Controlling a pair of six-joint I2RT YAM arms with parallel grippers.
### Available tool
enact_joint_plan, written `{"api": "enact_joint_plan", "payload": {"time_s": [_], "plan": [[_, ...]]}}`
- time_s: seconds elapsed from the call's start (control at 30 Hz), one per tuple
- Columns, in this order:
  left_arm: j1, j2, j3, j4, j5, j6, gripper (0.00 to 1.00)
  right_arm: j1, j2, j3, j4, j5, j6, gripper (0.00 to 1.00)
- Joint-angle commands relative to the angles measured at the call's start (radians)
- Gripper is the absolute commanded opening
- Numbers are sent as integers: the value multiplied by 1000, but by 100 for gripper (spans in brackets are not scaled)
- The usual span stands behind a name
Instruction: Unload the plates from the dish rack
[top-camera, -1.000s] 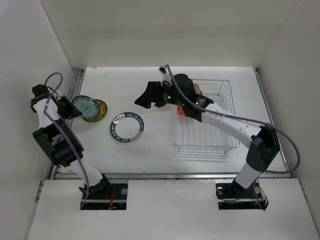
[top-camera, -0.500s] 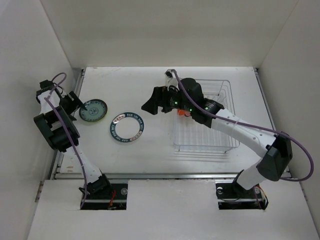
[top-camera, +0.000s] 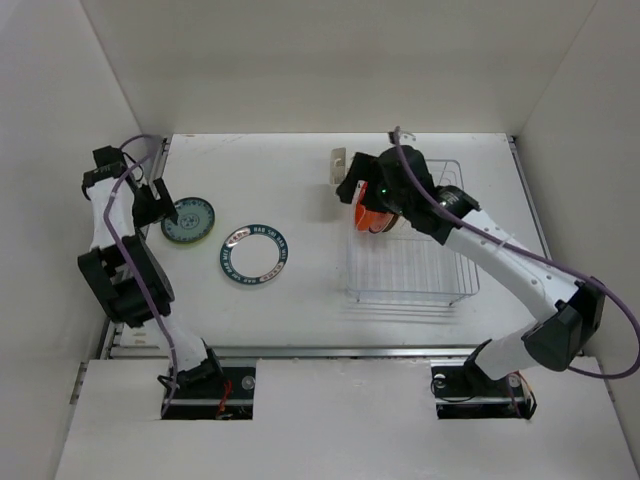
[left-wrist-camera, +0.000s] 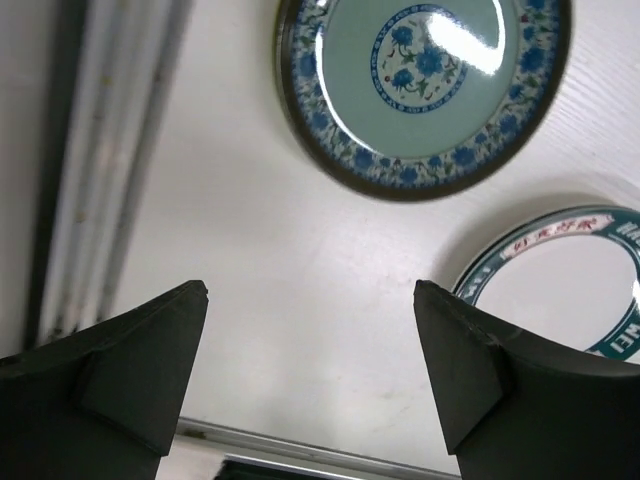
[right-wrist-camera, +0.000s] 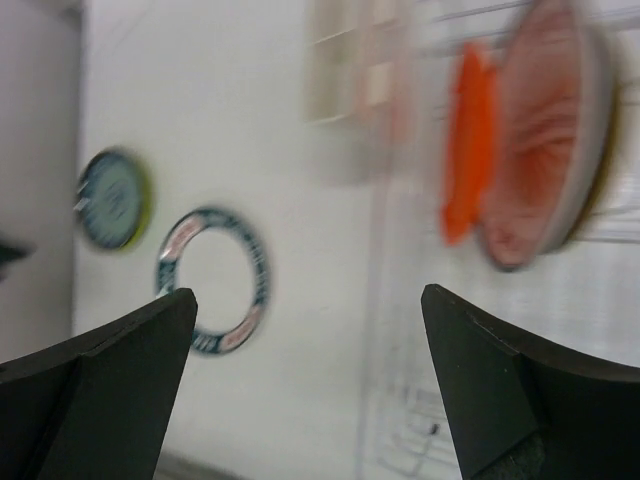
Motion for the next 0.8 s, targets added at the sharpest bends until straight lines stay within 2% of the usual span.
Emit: {"api": "enact_joint_plan", "payload": {"time_s": [0.0,0.07,0.1,0.17,0.2,0.27,0.3,0.37,0.47,0.53,0.77], "plan": [[-1,-229,-81,43,-90,91,82,-112,-79,-14,-198,262,96,100],[-10,-319,-123,52,-90,146,82,-163,-131,-50,-184,262,96,98],[-10,-344,-158,52,-99,174,82,-216,-142,-76,-184,253,96,93],[-19,-387,-186,52,-100,200,82,-270,-142,-85,-155,217,48,77],[-29,-421,-200,52,-100,209,83,-293,-133,-94,-155,198,29,60],[-29,-447,-233,52,-100,220,83,-344,-82,-94,-155,151,0,52],[-29,-457,-243,43,-100,235,83,-344,-62,-94,-155,140,-23,52],[-29,-467,-253,21,-100,249,83,-368,-18,-81,-155,128,-33,60],[-38,-467,-253,-11,-109,258,83,-390,61,-70,-155,108,-33,61],[-38,-476,-263,-11,-109,258,83,-390,111,-70,-122,85,-33,56],[-38,-486,-263,-20,-86,258,83,-399,226,-61,-37,-29,-59,50]]}}
